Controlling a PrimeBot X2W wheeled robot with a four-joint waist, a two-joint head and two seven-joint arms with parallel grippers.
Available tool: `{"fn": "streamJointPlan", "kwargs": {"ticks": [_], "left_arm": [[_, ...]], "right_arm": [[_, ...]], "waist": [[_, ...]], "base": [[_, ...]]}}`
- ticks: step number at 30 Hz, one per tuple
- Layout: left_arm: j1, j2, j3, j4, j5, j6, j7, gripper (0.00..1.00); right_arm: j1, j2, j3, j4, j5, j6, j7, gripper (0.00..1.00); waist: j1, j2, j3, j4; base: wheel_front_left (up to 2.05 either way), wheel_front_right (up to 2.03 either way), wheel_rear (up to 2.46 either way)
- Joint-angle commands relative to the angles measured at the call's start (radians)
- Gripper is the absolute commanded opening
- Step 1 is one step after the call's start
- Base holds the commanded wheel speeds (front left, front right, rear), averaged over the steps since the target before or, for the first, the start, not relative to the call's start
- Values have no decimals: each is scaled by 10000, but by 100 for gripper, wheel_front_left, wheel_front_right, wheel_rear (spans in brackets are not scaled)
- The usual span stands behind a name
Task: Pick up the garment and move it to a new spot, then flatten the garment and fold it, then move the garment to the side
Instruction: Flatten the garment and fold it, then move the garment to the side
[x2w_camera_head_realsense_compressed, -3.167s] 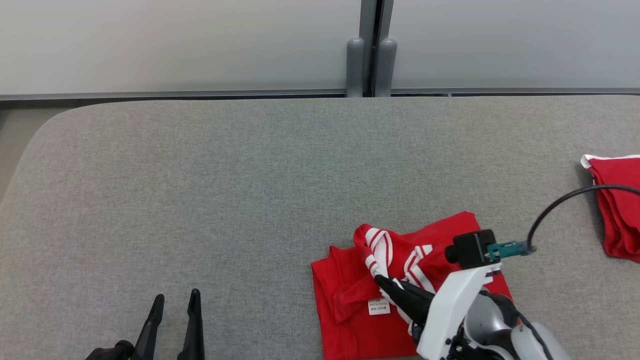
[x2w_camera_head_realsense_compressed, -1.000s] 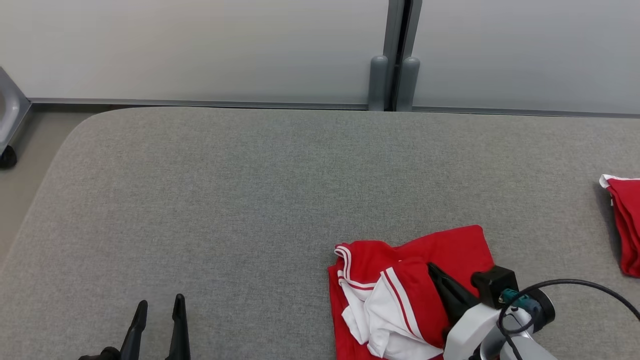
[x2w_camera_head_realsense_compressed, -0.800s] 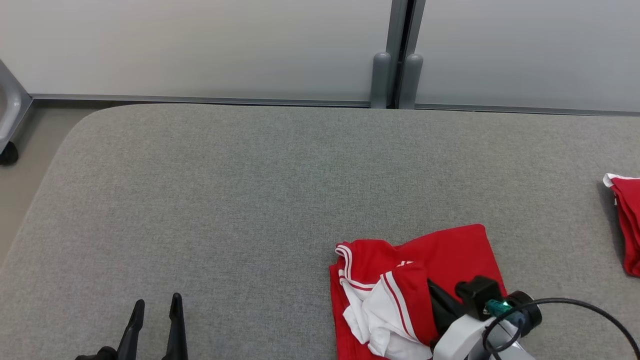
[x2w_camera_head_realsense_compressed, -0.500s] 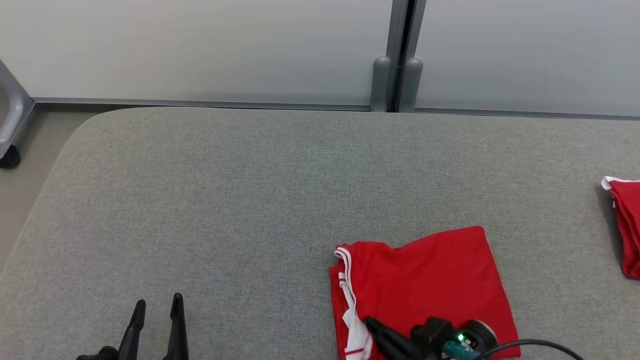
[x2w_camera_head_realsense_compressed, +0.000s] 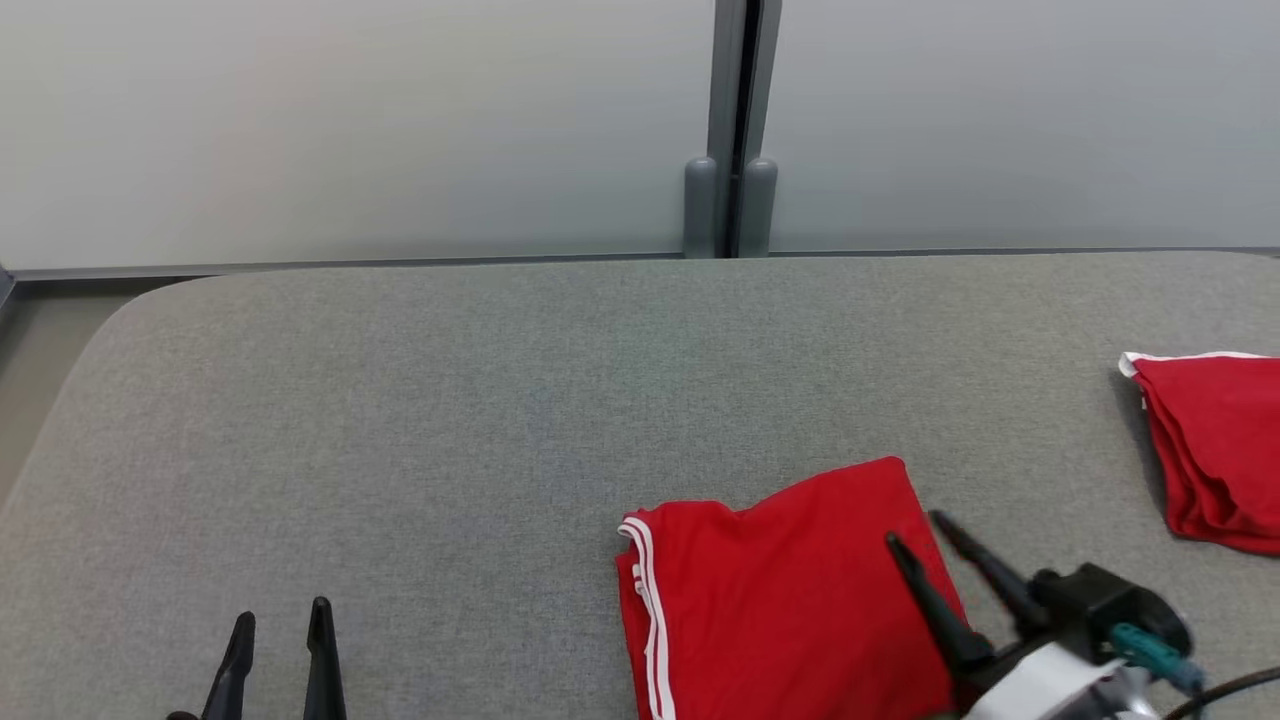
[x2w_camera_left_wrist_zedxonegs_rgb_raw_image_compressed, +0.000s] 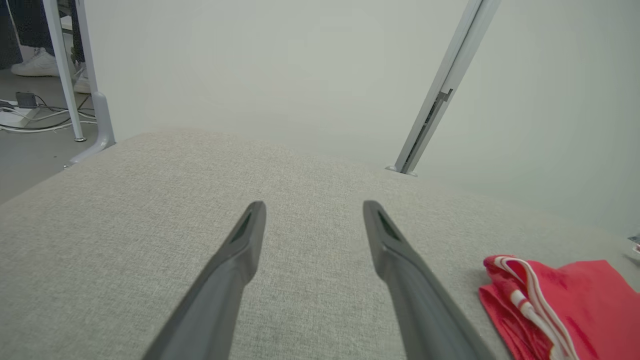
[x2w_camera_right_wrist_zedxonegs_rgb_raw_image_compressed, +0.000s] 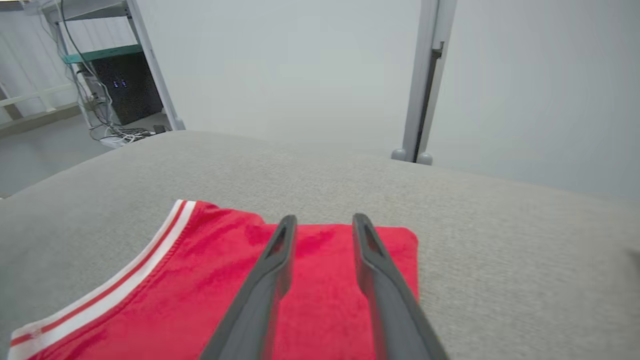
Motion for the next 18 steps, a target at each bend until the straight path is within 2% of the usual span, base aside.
{"fn": "streamJointPlan", "kwargs": {"ticks": [1,3,4,10,18], "left_arm": [[20,42,100,-155,83,20,-12,100],[100,40,134,-209,96,18,-12,100],[100,40,134,-209,96,18,-12,100],[221,42,174,-209,176,-45,-12,100],[373,40,209,-194,307,-94,-12,100]], "right_arm": [[321,-134,-766,-250,-343,-3,-50,100],[702,-207,-1821,-506,-796,-3,-50,100],[702,-207,-1821,-506,-796,-3,-50,100],[1580,11,-3988,-1018,-1454,-3,-49,100],[2203,412,-5014,-889,-1685,-3,-49,100]], "waist": [[0,-1,-128,-121],[0,-1,-225,-140],[0,-1,-225,-140],[0,-1,-360,-53],[0,-1,-476,153]], "base": [[0,0,0],[0,0,0],[0,0,0],[0,0,0],[0,0,0]]}}
